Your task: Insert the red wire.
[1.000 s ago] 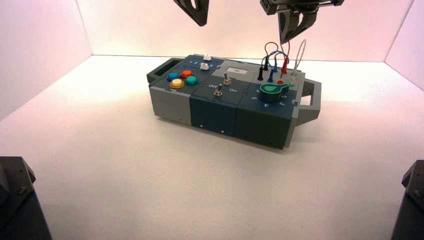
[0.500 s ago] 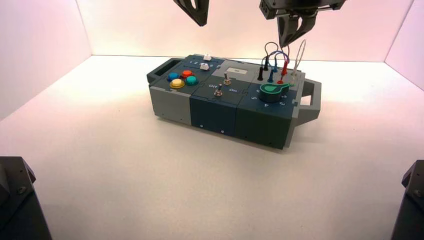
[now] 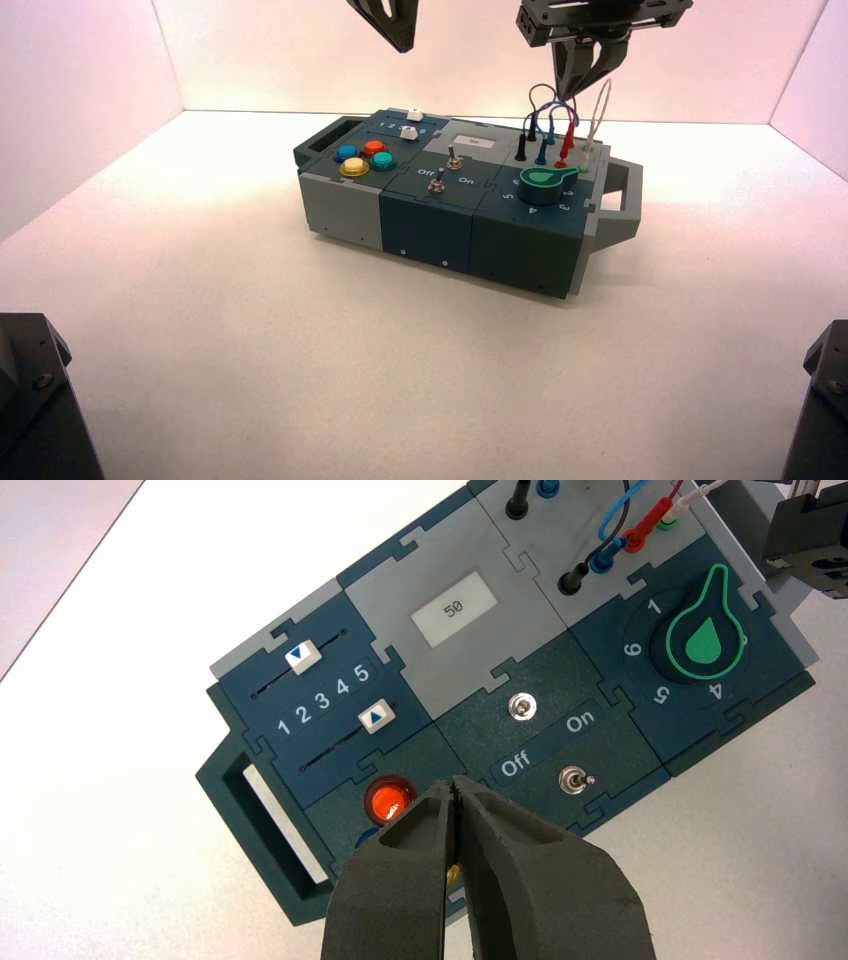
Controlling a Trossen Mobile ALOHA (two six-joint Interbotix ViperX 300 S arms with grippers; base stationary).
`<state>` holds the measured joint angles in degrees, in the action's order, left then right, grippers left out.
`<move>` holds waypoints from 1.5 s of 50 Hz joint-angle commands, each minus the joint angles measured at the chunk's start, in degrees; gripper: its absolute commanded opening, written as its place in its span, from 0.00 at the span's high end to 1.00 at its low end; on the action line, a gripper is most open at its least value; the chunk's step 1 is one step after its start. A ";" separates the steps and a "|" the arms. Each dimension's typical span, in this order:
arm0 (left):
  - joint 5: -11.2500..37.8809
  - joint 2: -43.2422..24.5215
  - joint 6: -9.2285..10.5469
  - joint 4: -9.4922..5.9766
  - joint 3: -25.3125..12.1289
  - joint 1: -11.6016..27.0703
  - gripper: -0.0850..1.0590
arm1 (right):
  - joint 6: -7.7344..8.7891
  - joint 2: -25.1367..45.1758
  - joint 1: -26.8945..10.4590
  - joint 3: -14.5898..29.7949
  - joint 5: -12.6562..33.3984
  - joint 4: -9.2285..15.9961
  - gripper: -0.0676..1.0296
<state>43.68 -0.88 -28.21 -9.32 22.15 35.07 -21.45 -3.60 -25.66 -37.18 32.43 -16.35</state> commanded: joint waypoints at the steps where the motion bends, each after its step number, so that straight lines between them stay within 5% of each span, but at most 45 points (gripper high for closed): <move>1: -0.26 0.70 -0.18 0.00 -1.67 0.26 0.95 | -0.26 -0.70 -0.53 1.14 -0.35 0.18 0.96; 50: -0.35 0.97 -0.18 0.00 -1.58 0.26 0.95 | -0.44 1.05 -2.64 -0.09 -0.97 1.41 0.96; 75: -0.26 1.05 -0.26 0.00 -1.49 0.26 0.95 | -0.44 -0.62 -2.55 0.35 -1.05 1.32 0.79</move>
<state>43.68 -0.88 -28.21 -9.32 22.15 35.07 -21.53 -2.37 -27.77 -37.88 31.64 -15.03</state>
